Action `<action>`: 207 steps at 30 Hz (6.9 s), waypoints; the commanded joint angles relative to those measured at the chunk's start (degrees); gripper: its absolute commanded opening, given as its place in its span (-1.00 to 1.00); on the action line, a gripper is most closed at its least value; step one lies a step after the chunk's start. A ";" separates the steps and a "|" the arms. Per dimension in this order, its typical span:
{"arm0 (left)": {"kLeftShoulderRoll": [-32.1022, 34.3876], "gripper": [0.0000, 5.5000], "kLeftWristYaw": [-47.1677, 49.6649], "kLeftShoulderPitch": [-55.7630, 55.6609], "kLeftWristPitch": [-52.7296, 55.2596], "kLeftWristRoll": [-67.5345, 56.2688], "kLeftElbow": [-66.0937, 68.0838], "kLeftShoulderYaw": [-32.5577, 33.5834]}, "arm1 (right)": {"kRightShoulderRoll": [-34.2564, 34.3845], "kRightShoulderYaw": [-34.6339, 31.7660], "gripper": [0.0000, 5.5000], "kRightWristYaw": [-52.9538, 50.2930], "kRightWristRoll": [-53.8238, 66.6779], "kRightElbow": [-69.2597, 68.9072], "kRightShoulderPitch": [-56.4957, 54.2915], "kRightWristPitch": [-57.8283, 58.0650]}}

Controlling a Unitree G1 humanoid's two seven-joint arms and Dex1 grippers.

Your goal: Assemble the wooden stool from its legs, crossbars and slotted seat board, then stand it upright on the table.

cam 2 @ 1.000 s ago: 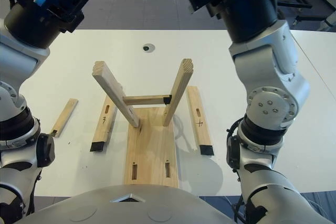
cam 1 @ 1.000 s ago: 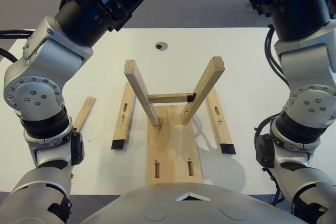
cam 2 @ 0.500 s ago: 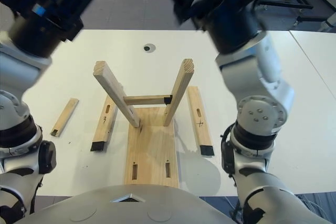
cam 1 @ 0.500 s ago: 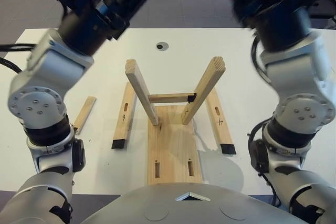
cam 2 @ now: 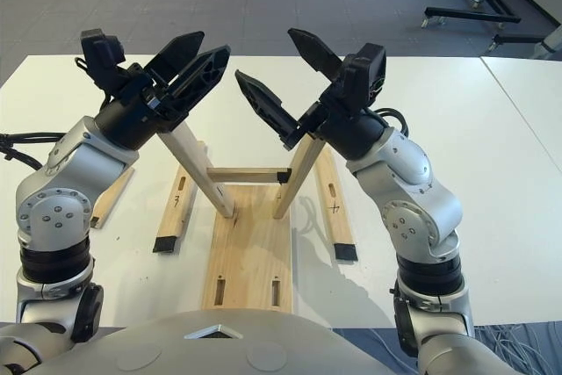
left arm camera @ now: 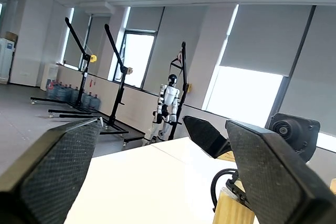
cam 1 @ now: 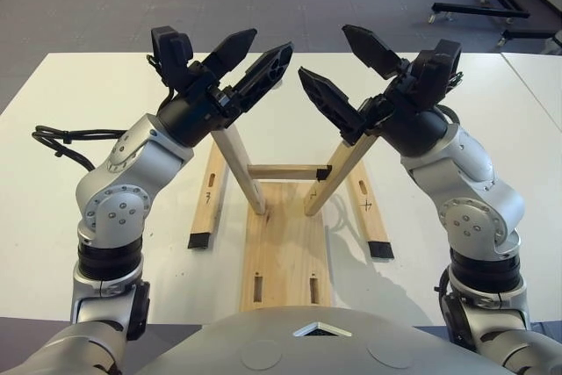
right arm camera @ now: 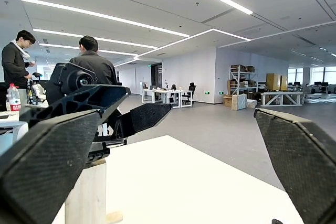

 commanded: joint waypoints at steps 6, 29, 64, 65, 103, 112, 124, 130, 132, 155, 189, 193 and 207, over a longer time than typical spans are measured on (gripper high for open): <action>-1.77 0.57 -2.50 -5.44 -0.71 -3.37 1.07 5.79 | -2.95 -9.10 0.95 -4.06 12.24 -0.01 -3.17 8.80; 23.16 0.57 -44.04 22.95 22.19 -22.19 6.29 19.44 | -17.66 -22.88 0.95 36.45 19.11 5.80 37.16 21.41; 6.91 0.57 -39.80 7.17 11.49 19.58 28.92 -9.51 | -3.35 6.49 0.95 35.80 -12.25 36.24 5.02 9.77; 6.18 0.57 -39.38 6.37 10.74 20.38 29.85 -9.23 | -2.92 6.14 0.95 35.78 -12.69 37.42 4.18 9.00; 5.27 0.57 -32.93 14.32 7.02 20.08 14.75 6.11 | -5.54 -14.88 0.95 31.26 -5.12 15.07 19.90 8.84; 4.25 0.57 -21.38 16.72 1.75 25.37 10.55 11.06 | -4.32 -18.91 0.95 25.21 0.99 7.95 25.72 10.24; 11.40 0.57 -21.67 18.78 -7.52 33.95 16.73 16.00 | -3.12 -21.75 0.95 22.48 5.32 3.06 33.66 9.52; 12.85 0.57 -19.87 17.58 -8.25 38.79 21.78 15.66 | -1.22 -20.69 0.95 21.03 5.53 0.68 36.64 8.49; 12.94 0.57 -18.20 17.02 -7.29 40.58 22.60 14.96 | -0.58 -20.59 0.95 20.56 5.64 -0.26 38.34 8.00; 16.08 0.57 -11.01 21.37 13.24 46.65 12.92 13.00 | 2.17 -16.02 0.95 17.99 5.20 -4.68 45.48 5.54; 22.24 0.44 -17.64 39.21 23.02 44.74 5.18 17.18 | 2.60 -12.62 0.95 14.03 6.17 -8.70 50.20 2.33; 20.96 0.19 -17.04 38.69 23.12 44.64 6.59 15.43 | 2.73 -11.40 0.95 13.35 5.67 -8.65 49.10 2.34; 19.11 -0.51 -16.93 39.85 24.03 42.83 10.78 15.21 | 1.95 -11.03 0.95 12.87 5.57 -8.37 47.92 2.13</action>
